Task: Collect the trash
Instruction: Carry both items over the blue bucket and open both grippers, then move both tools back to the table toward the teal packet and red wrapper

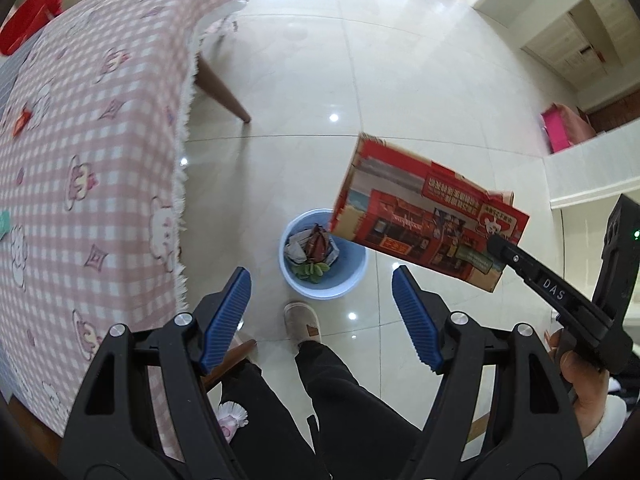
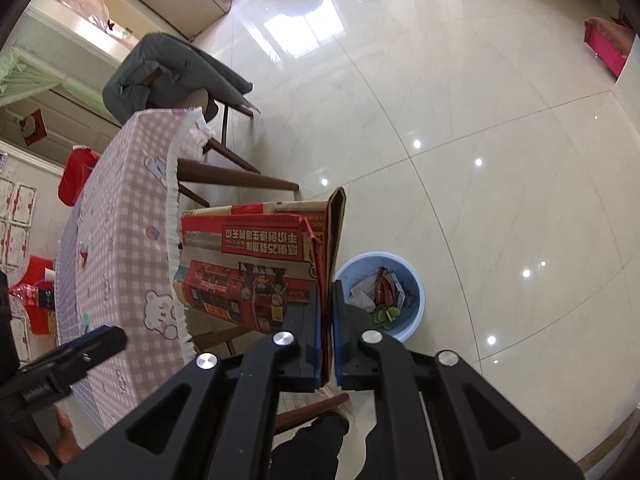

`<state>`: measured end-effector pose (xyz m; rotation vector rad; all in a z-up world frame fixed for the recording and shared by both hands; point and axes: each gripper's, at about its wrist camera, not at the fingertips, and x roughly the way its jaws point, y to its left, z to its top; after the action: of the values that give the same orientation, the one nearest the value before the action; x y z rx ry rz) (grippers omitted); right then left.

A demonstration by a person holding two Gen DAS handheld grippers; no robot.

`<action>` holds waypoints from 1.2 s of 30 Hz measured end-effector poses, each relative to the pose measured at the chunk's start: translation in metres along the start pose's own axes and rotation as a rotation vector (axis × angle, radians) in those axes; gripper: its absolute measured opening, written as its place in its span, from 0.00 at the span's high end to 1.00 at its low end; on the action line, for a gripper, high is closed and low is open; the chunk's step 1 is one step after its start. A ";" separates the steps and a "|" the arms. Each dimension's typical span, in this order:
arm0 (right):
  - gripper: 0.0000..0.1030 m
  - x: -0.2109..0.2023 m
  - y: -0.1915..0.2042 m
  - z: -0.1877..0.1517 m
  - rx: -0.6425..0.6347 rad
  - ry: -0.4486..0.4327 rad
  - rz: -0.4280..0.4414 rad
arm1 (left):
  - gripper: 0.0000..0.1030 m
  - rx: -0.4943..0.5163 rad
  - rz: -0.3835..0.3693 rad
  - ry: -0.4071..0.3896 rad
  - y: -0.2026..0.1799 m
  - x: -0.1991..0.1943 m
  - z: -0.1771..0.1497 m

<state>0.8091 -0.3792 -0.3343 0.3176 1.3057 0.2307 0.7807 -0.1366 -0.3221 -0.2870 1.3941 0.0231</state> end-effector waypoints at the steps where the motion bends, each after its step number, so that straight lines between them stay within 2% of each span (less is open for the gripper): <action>1: 0.94 0.003 0.002 -0.001 -0.004 0.007 -0.006 | 0.30 -0.014 0.002 -0.002 0.006 -0.001 -0.001; 4: 0.92 0.010 0.006 -0.004 -0.003 0.025 -0.015 | 0.30 -0.048 -0.001 0.001 0.019 -0.004 -0.003; 7: 0.85 0.018 0.006 -0.007 0.024 0.042 -0.028 | 0.30 -0.077 -0.001 0.000 0.032 -0.007 -0.007; 9: 0.69 0.024 0.004 -0.008 0.047 0.061 -0.029 | 0.30 -0.084 -0.002 -0.002 0.037 -0.009 -0.009; 11: 0.63 0.032 0.004 -0.010 0.064 0.088 -0.042 | 0.30 -0.093 -0.002 -0.003 0.044 -0.011 -0.011; 16: 0.61 0.043 0.009 -0.016 0.075 0.123 -0.056 | 0.30 -0.116 -0.006 -0.005 0.060 -0.015 -0.015; 20: 0.61 0.044 0.027 -0.021 0.034 0.125 -0.055 | 0.30 -0.136 -0.010 -0.014 0.081 -0.024 -0.021; 28: 0.59 0.036 0.106 -0.027 -0.123 0.081 -0.002 | 0.30 -0.186 -0.010 -0.106 0.135 -0.059 -0.031; 32: 0.59 0.036 0.166 -0.035 -0.231 0.062 0.040 | 0.30 -0.259 0.014 -0.185 0.186 -0.082 -0.039; 36: 0.58 0.043 0.226 -0.048 -0.349 0.049 0.074 | 0.30 -0.350 0.050 -0.228 0.231 -0.098 -0.049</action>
<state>0.7762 -0.1491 -0.3032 0.0632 1.2767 0.5248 0.6729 0.0912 -0.2776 -0.5236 1.1653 0.3342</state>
